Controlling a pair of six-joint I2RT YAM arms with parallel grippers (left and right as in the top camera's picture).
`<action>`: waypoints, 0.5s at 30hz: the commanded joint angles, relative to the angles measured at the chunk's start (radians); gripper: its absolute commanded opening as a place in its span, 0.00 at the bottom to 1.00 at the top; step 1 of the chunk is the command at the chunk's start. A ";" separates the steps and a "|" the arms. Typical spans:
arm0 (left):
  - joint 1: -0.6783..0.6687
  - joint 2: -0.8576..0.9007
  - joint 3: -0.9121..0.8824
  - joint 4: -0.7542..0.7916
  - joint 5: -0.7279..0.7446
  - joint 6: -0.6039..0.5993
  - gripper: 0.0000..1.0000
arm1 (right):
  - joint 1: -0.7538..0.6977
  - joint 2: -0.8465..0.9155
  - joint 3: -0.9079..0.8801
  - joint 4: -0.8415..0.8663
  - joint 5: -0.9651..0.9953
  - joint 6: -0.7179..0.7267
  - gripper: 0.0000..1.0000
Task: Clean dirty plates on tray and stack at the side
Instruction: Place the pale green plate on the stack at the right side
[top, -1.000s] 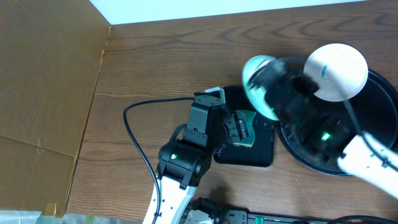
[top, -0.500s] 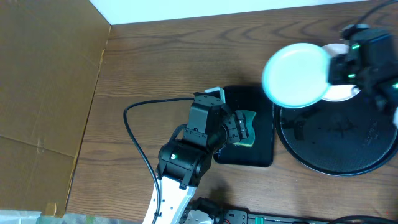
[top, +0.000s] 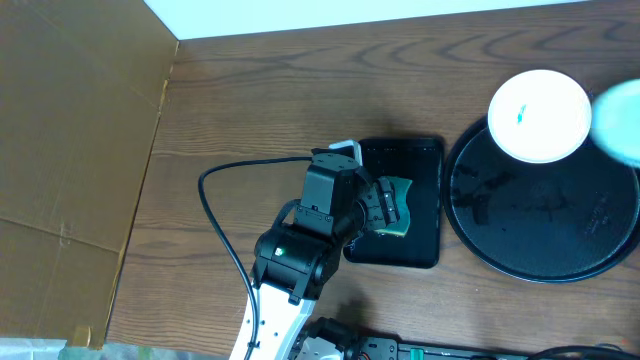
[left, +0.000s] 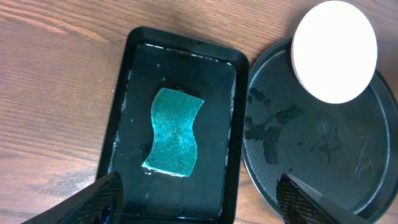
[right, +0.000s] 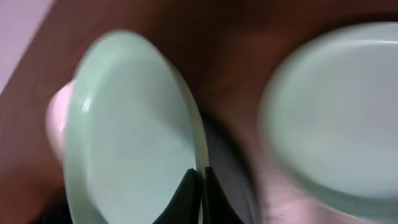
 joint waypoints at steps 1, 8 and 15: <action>0.005 0.002 0.020 0.000 0.006 0.017 0.80 | -0.140 -0.016 0.002 -0.046 0.114 -0.008 0.01; 0.005 0.002 0.020 0.000 0.006 0.017 0.80 | -0.306 -0.015 -0.037 -0.058 0.231 -0.040 0.01; 0.005 0.002 0.020 0.000 0.006 0.017 0.80 | -0.327 -0.010 -0.143 -0.002 0.232 -0.066 0.01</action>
